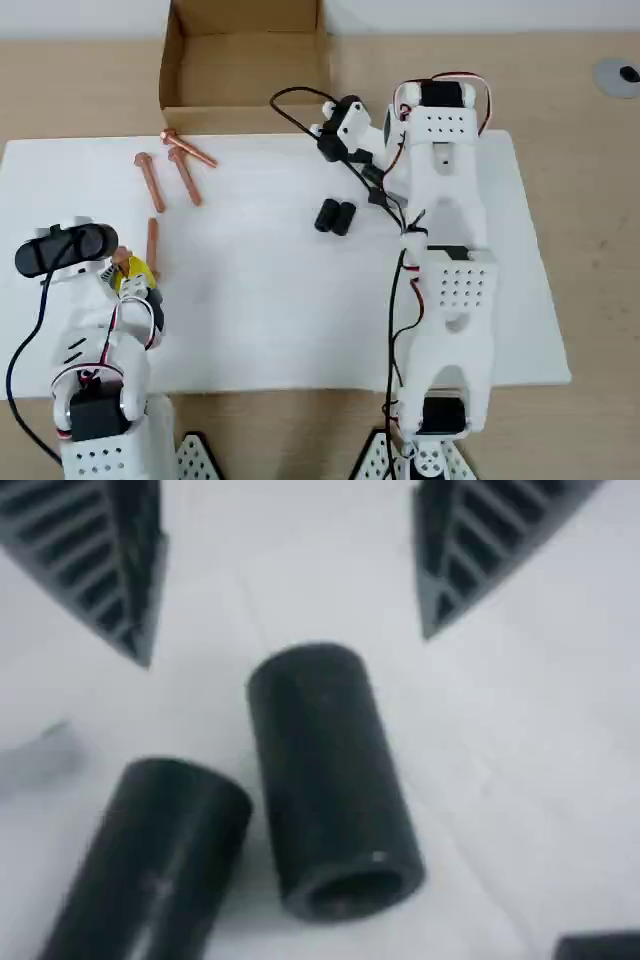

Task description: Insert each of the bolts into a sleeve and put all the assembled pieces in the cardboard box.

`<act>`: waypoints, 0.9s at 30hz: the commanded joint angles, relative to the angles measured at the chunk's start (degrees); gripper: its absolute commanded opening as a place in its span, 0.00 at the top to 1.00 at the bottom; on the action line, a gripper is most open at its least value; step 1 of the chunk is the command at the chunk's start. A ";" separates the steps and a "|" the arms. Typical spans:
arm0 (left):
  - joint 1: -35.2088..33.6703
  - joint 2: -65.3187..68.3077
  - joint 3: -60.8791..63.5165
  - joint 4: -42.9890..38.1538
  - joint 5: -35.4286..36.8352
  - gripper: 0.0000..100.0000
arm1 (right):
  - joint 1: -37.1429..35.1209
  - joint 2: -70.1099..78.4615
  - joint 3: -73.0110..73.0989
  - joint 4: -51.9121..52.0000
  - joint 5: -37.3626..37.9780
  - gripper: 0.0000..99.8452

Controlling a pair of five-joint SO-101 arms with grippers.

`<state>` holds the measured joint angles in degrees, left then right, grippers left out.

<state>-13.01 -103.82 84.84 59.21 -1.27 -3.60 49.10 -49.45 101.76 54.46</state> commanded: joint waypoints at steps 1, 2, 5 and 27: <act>0.79 -0.66 -0.35 -1.67 0.18 0.99 | -1.36 1.27 -0.40 0.26 -0.44 0.78; 0.79 -0.66 -0.35 -1.67 0.18 0.99 | -1.54 1.89 -0.40 0.26 -0.44 0.78; 0.79 -0.66 -0.35 -1.67 0.18 0.99 | -2.68 3.47 -1.27 -0.44 -0.44 0.78; 0.79 -0.66 -0.26 -1.67 0.18 0.99 | -5.32 11.56 -8.57 -0.18 -0.44 0.87</act>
<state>-13.01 -103.82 84.84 59.21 -1.27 -6.51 58.77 -57.71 101.76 54.37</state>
